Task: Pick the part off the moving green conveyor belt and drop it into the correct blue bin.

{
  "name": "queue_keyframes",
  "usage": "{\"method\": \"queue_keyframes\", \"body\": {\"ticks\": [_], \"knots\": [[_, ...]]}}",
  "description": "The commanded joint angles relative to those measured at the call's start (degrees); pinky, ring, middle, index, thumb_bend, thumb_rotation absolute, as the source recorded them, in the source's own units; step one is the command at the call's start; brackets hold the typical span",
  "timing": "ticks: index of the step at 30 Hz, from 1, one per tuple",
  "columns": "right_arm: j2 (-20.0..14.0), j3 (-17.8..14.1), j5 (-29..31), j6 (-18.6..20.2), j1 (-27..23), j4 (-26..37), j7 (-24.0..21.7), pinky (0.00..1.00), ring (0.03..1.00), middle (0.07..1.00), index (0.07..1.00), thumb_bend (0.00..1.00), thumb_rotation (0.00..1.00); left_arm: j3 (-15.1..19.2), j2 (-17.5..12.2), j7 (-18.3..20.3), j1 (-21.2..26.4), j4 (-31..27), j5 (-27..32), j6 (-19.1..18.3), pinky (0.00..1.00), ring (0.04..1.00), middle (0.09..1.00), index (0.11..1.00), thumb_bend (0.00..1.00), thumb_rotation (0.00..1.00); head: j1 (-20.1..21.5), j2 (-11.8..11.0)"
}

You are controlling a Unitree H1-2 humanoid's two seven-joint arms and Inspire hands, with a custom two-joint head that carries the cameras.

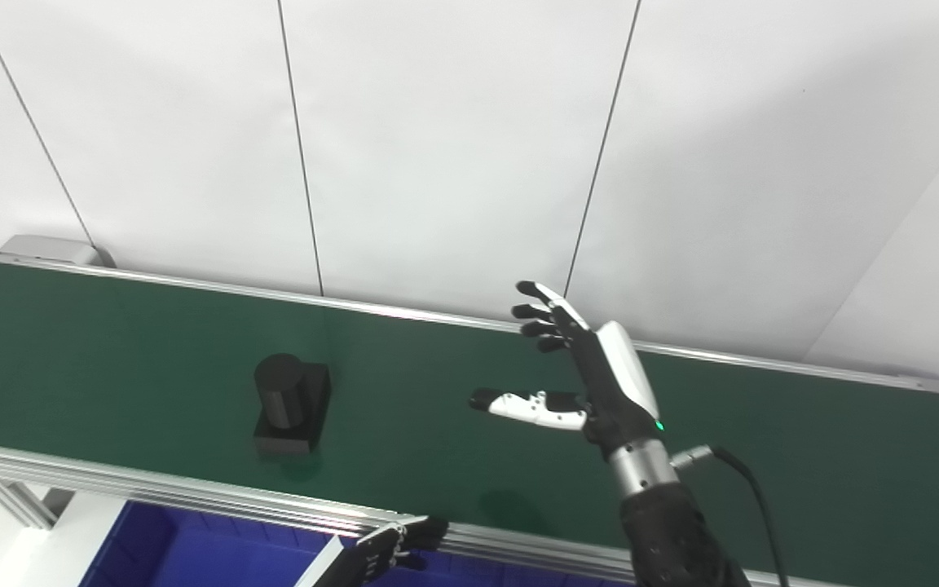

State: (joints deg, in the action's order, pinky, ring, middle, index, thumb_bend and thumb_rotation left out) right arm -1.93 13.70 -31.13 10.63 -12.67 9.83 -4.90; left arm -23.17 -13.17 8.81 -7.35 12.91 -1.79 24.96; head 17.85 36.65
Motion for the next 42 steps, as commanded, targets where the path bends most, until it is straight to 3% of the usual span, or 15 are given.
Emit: {"method": "queue_keyframes", "body": {"ticks": [1,11,16,22,25,33,38,42], "knots": [[1.0,0.8,-0.3,0.2,-2.7,0.2,-0.1,0.66,0.736,0.797,0.886,0.82,0.38,0.4,0.3,0.5,0.7,-1.4,0.1,2.0,0.76,0.816,0.833,0.809,0.93,0.21,-0.5,-0.1],[2.8,3.9,-0.3,-1.1,-7.4,-7.0,-0.2,0.61,0.711,0.8,0.88,0.83,0.42,0.6,1.4,1.1,-0.1,-2.5,-0.1,2.0,0.79,0.81,0.819,0.8,0.94,0.22,-4.3,-0.1],[3.3,5.3,0.1,-2.5,-9.5,-11.0,0.4,0.58,0.69,0.794,0.873,0.86,0.44,1.1,1.1,1.6,-1.7,-5.1,0.2,2.0,0.75,0.805,0.834,0.804,0.91,0.22,-5.5,0.3],[4.1,7.2,-0.7,-1.9,-12.0,-15.0,0.4,0.58,0.684,0.776,0.862,0.87,0.44,2.3,1.0,2.7,-5.2,-7.9,1.1,2.0,0.71,0.793,0.837,0.817,0.91,0.21,-6.2,1.2],[4.2,8.4,-1.0,-1.5,-12.8,-16.8,-0.4,0.58,0.681,0.778,0.864,0.86,0.43,2.6,1.6,3.2,-5.3,-7.5,0.8,2.0,0.74,0.817,0.845,0.82,0.91,0.22,-6.6,1.4],[5.2,11.0,-1.3,-1.0,-15.0,-21.5,-1.2,0.57,0.677,0.795,0.87,0.85,0.42,1.8,2.1,3.3,-5.2,-8.2,-0.8,1.9,0.78,0.839,0.86,0.813,0.89,0.22,-6.2,2.9],[5.9,12.9,-2.4,-1.7,-17.1,-25.8,-0.4,0.57,0.672,0.797,0.86,0.85,0.41,0.4,1.4,1.1,-5.4,-9.6,-3.9,2.0,0.77,0.819,0.848,0.816,0.89,0.24,-6.5,3.4],[7.0,13.4,-2.6,-0.2,-18.2,-28.1,-0.3,0.55,0.656,0.782,0.848,0.86,0.35,-0.7,1.1,0.6,-5.3,-10.0,-3.8,2.0,0.76,0.816,0.848,0.819,0.89,0.22,-6.8,3.8]]}}
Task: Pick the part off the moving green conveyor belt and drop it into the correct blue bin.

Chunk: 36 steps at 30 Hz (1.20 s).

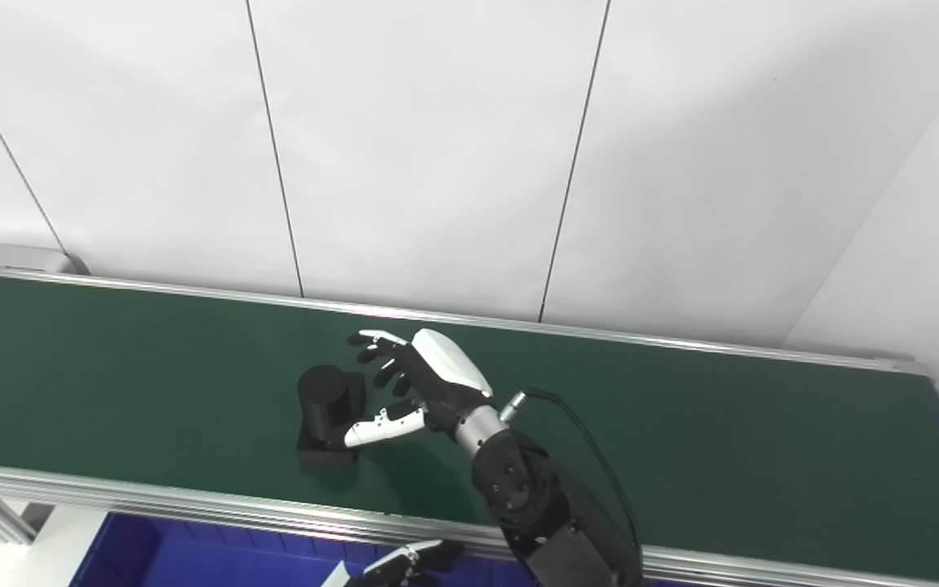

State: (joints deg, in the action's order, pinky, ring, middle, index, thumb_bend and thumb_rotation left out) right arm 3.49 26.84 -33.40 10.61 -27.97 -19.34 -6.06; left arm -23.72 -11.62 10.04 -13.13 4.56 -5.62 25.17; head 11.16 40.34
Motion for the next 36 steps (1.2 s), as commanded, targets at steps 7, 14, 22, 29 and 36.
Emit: {"method": "queue_keyframes", "body": {"ticks": [7,14,22,29,36], "knots": [[3.4,-0.1,-0.3,-0.7,-4.5,-4.8,2.5,0.54,0.64,0.778,0.846,0.81,0.26,-1.5,-0.6,-1.7,0.7,-2.2,-0.8,1.7,0.77,0.822,0.849,0.821,0.9,0.23,-0.8,0.4],[4.3,0.4,-0.7,-2.6,-7.0,-12.2,6.2,0.57,0.681,0.806,0.835,0.72,0.14,-2.6,-0.6,-3.1,0.6,-2.7,-1.2,1.7,0.75,0.815,0.848,0.826,0.9,0.22,-1.4,1.0],[4.5,2.1,-4.4,-1.0,-7.6,-14.8,12.5,0.43,0.439,0.547,0.493,0.51,0.0,-3.4,-0.8,-4.7,0.3,-3.4,-1.6,1.8,0.73,0.805,0.842,0.826,0.9,0.22,-1.1,1.4],[4.1,1.6,-5.2,-3.8,-6.0,-14.6,17.9,0.4,0.436,0.558,0.48,0.51,0.0,-3.4,-1.2,-4.2,0.7,-3.0,-0.4,1.7,0.76,0.815,0.851,0.832,0.89,0.22,-0.6,1.4],[2.6,1.8,-5.3,-3.4,-4.0,-10.2,18.3,0.42,0.439,0.539,0.481,0.51,0.0,-2.9,-1.5,-4.0,0.7,-3.1,0.0,1.7,0.76,0.816,0.846,0.829,0.89,0.22,0.3,1.7]]}}
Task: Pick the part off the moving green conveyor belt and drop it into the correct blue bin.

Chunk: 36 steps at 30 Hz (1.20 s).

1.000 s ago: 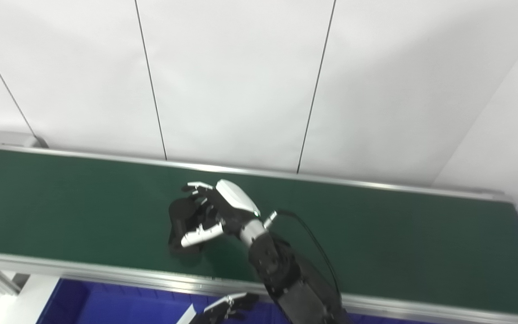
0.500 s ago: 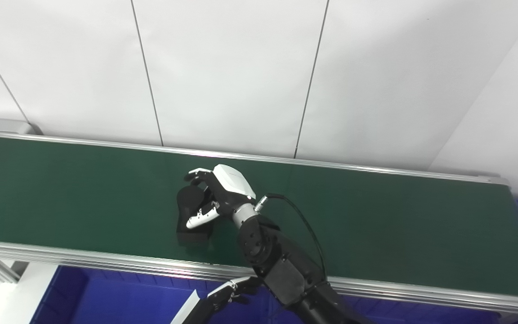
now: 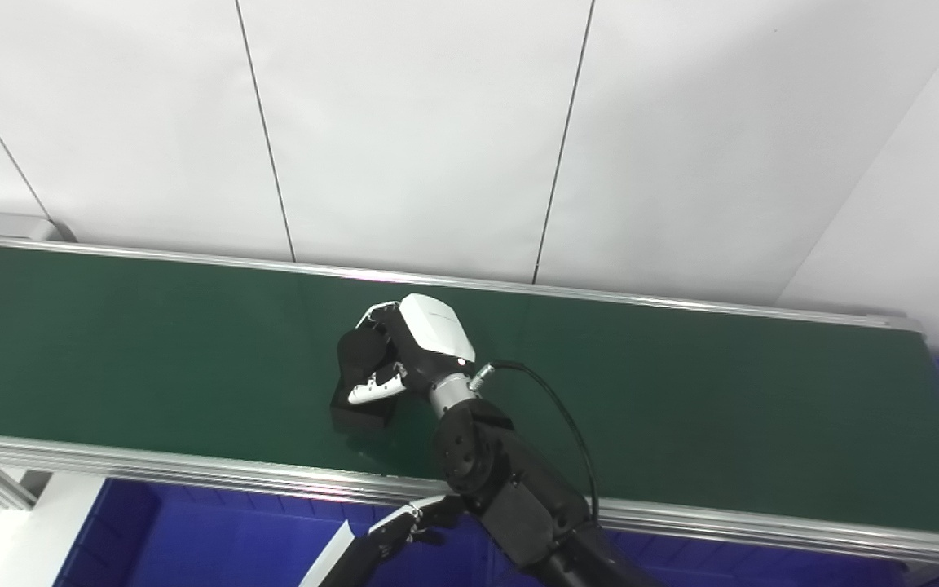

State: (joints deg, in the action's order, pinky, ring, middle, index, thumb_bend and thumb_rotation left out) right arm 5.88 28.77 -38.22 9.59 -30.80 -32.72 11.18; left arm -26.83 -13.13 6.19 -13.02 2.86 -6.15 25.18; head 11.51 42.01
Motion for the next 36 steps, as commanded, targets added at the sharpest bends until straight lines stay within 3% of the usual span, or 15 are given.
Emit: {"method": "queue_keyframes", "body": {"ticks": [1,6,14,20,29,36], "knots": [[-0.1,-0.4,-0.4,-2.4,-0.6,4.4,1.3,0.41,0.44,0.537,0.483,0.51,0.0,0.2,0.0,-0.2,0.6,-1.6,0.5,1.7,0.77,0.821,0.842,0.824,0.89,0.22,0.2,0.2],[-2.2,-1.2,-0.6,-1.9,3.6,13.6,1.3,0.36,0.423,0.521,0.502,0.51,0.0,0.7,0.2,0.6,0.1,-2.1,1.7,1.7,0.79,0.829,0.846,0.815,0.88,0.19,1.0,1.0],[-6.0,-6.0,-0.3,4.2,17.3,41.0,-4.4,0.36,0.425,0.55,0.481,0.51,0.0,3.0,0.8,1.7,-0.4,-2.4,2.6,1.7,0.8,0.866,0.886,0.852,0.86,0.25,3.3,3.8],[-7.7,-9.9,-0.3,6.5,26.4,53.9,-8.1,0.32,0.445,0.543,0.457,0.51,0.0,5.2,1.1,2.6,-0.4,-3.2,2.7,1.5,0.81,0.868,0.876,0.865,0.87,0.27,4.8,6.1],[-9.5,-14.8,2.9,5.1,40.4,63.5,-9.6,0.33,0.428,0.56,0.467,0.5,0.0,7.7,1.6,5.1,-0.6,-5.9,3.4,-1.6,0.81,0.858,0.866,0.851,0.9,0.26,6.3,8.5],[-10.7,-16.3,2.4,2.4,50.0,64.0,-7.9,0.33,0.416,0.547,0.481,0.51,0.0,9.1,1.6,6.5,0.0,-6.6,2.9,-3.7,0.81,0.861,0.866,0.852,0.9,0.29,7.3,8.9]]}}
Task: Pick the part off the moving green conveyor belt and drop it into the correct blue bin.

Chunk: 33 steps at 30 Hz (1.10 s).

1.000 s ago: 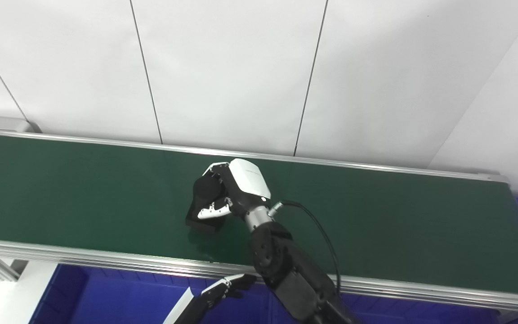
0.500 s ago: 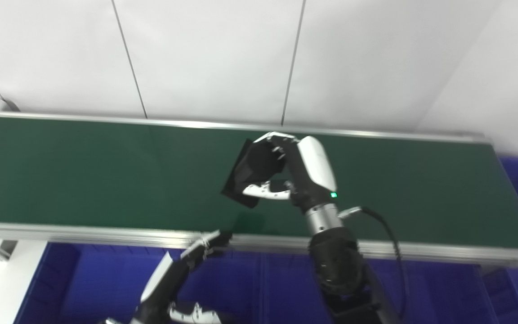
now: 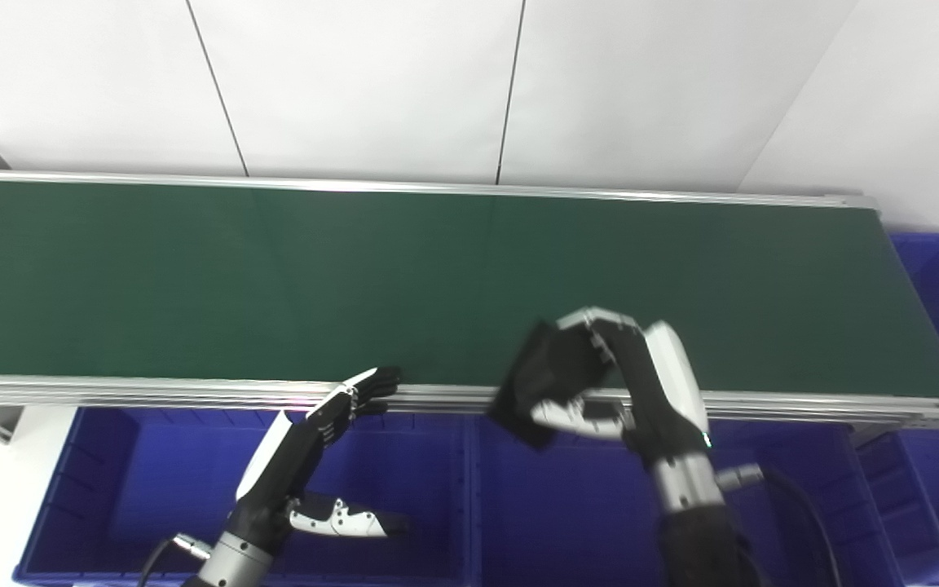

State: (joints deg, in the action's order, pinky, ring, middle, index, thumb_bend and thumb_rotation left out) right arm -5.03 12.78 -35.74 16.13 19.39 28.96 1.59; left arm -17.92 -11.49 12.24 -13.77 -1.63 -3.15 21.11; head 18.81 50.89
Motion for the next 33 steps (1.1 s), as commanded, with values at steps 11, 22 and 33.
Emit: {"method": "queue_keyframes", "body": {"ticks": [11,22,33], "knots": [[-0.4,-1.6,-2.1,-2.9,5.8,-1.2,1.7,0.32,0.385,0.487,0.528,0.51,0.0,1.3,-0.2,0.8,0.4,-2.4,-0.7,-0.1,0.8,0.86,0.867,0.849,0.89,0.29,0.2,0.8],[-4.0,0.2,-10.1,-0.8,3.4,-7.2,-2.6,0.49,0.494,0.508,0.452,0.51,0.0,2.0,-0.6,1.5,-0.4,-2.8,0.0,0.6,0.79,0.856,0.865,0.846,0.89,0.27,0.3,1.6],[-9.0,7.8,-23.1,2.8,0.0,-7.3,-16.4,0.84,0.778,0.757,0.498,0.5,0.15,2.5,-0.8,2.3,-0.4,-2.6,0.6,0.8,0.8,0.856,0.864,0.849,0.88,0.26,0.5,1.7]]}}
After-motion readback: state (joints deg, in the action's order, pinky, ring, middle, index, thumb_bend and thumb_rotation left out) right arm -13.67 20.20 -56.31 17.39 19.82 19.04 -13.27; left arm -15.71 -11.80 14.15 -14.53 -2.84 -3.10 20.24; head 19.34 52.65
